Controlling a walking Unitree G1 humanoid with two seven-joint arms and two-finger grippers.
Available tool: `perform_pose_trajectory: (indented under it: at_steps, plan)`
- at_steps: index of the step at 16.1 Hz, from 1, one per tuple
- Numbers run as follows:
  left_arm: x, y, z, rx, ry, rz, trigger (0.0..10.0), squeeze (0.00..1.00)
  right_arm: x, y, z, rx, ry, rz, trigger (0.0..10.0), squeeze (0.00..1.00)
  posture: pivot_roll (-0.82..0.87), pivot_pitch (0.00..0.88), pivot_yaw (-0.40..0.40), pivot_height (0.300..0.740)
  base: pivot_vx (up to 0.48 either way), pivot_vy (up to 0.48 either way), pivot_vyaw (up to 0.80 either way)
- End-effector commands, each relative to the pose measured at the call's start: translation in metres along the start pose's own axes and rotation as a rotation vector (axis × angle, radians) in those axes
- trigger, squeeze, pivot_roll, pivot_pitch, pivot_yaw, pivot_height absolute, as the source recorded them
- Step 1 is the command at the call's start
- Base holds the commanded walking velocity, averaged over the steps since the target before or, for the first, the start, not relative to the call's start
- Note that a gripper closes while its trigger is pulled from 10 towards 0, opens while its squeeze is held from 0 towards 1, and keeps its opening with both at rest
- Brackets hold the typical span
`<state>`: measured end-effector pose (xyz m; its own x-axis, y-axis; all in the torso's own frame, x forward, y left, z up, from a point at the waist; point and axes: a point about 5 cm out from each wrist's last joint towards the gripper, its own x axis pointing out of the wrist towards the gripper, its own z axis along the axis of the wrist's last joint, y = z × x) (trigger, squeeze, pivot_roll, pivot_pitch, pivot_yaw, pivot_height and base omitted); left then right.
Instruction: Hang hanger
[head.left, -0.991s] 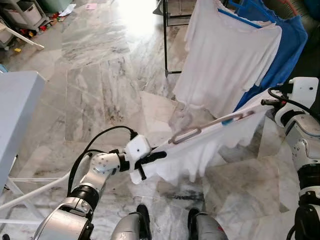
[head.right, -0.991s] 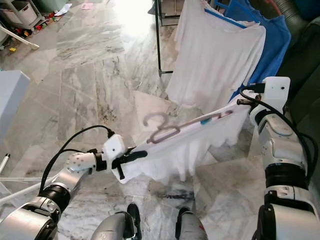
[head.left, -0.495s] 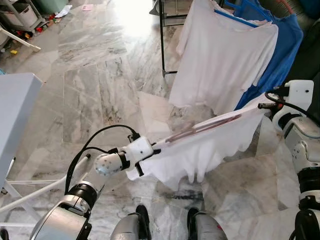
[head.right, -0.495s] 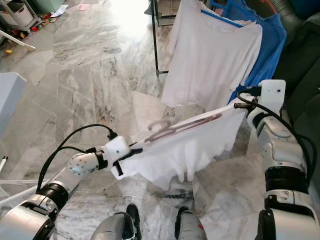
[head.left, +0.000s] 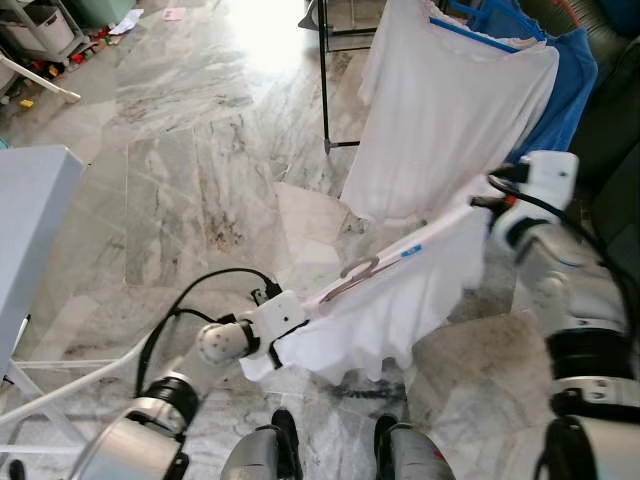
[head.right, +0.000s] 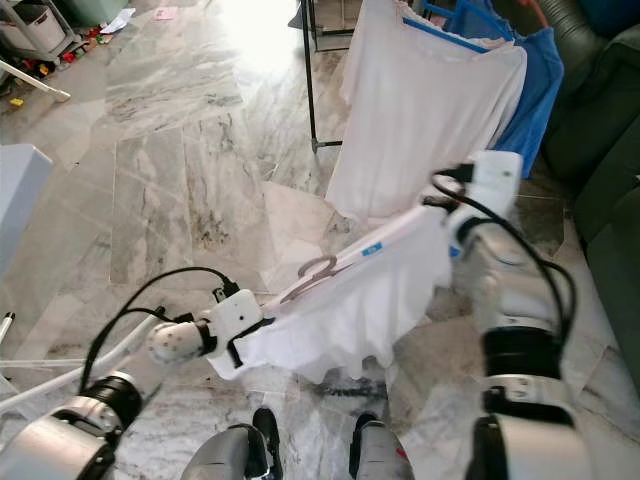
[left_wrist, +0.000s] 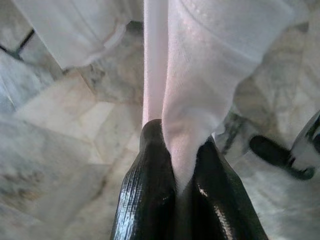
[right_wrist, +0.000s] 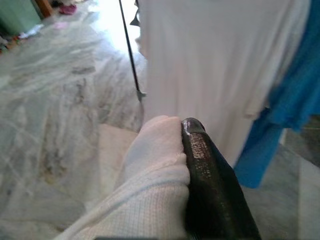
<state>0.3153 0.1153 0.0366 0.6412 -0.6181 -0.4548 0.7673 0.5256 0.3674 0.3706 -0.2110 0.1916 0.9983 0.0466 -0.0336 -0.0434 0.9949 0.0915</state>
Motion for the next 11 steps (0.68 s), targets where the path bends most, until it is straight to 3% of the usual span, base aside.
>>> perform_pose_trajectory:
  at_steps: [1,3,6,9,11]
  plan:
    - [-0.004,-0.004,-0.015,-0.072,0.057,0.025,0.0,0.0,0.0,0.009,0.013,-0.006,-0.047,0.011,0.0,0.0,-0.17,0.255,0.076,0.74,0.0,0.0,0.0]
    - [0.002,-0.005,-0.008,-0.127,0.035,0.055,0.0,0.0,-0.001,0.025,0.006,-0.016,-0.027,0.052,0.0,0.0,-0.17,0.254,0.076,0.74,0.0,0.0,0.0]
    - [0.006,0.002,0.002,-0.162,-0.005,0.143,0.0,0.0,-0.006,0.035,-0.007,-0.038,0.016,0.069,0.0,0.0,-0.17,0.255,0.076,0.74,0.0,0.0,0.0]
    - [0.011,0.005,0.018,-0.21,-0.082,0.127,0.0,0.0,-0.011,0.046,-0.024,-0.034,0.071,0.097,0.0,0.0,-0.17,0.257,0.079,0.74,0.0,0.0,0.0]
    - [0.015,0.005,0.028,-0.229,-0.128,0.126,0.0,0.0,-0.014,0.063,-0.032,-0.01,0.093,0.174,0.0,0.0,-0.17,0.259,0.082,0.74,0.0,0.0,0.0]
